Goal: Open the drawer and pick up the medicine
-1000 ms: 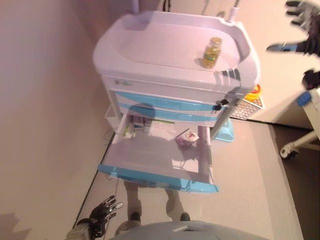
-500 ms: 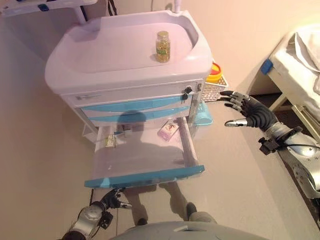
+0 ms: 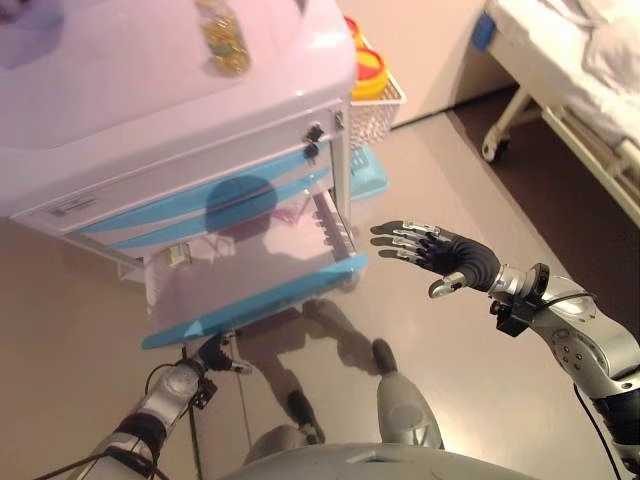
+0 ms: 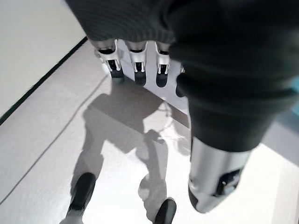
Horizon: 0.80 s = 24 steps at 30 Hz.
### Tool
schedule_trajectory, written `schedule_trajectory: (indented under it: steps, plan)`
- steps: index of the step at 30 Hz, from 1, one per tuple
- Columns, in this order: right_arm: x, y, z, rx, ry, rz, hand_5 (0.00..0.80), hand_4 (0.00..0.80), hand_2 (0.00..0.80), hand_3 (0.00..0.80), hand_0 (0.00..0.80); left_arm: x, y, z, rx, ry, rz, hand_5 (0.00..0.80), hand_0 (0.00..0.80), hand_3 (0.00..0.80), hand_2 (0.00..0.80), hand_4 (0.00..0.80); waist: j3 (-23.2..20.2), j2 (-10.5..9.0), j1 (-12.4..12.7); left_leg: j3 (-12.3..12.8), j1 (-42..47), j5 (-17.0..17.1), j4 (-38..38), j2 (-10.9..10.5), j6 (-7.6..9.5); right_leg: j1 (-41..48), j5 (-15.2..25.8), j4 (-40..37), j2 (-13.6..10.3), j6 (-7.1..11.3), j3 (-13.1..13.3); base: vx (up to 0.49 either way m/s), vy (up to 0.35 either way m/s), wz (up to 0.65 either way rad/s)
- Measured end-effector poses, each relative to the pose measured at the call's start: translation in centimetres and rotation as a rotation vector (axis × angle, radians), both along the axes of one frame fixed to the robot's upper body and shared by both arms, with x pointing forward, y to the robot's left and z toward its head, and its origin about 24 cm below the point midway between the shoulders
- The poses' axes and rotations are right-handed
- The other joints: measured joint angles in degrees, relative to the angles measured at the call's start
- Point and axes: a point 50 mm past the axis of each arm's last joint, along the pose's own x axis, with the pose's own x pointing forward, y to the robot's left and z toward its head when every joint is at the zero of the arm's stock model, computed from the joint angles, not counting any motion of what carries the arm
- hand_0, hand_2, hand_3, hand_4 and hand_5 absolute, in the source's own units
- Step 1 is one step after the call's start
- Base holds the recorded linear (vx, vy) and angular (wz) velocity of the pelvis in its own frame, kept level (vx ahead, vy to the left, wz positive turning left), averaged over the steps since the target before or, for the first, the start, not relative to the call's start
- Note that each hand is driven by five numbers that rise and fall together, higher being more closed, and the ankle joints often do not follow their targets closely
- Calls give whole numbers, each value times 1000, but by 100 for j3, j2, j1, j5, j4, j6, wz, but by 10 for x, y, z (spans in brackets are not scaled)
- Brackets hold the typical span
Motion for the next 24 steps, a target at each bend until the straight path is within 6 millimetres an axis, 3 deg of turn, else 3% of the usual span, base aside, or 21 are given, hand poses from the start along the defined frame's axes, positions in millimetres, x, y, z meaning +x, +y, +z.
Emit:
schedule_trajectory:
  steps: [6,10,17,24]
  plan:
    - [-5,6,-14,-35,97,95,0,0,0,0,0,41,3,32,-17,-140,4,0,0,0,0,0,482,0,-148,48,-273,-17,205,-55,6,-405,23,273,-6,-4,174,-87,71,-15]
    - [-1,-7,-40,-37,212,19,0,0,0,0,0,67,12,61,2,-223,2,0,0,0,0,0,849,-74,-202,69,-461,-31,396,-55,16,-635,24,452,-9,-13,248,-97,25,-5]
    - [-8,-33,-88,3,337,-134,0,0,0,0,0,91,33,101,-49,-277,30,0,0,0,0,0,1120,-148,-231,107,-862,-55,635,-4,5,-964,122,530,8,-66,272,-83,-23,-3]
    - [-16,-41,-118,55,380,-219,0,0,0,0,0,109,60,139,-70,-305,111,0,0,0,0,0,1157,-196,-207,-45,-1268,-85,829,92,-36,-1144,198,419,34,-121,120,-18,-18,10]
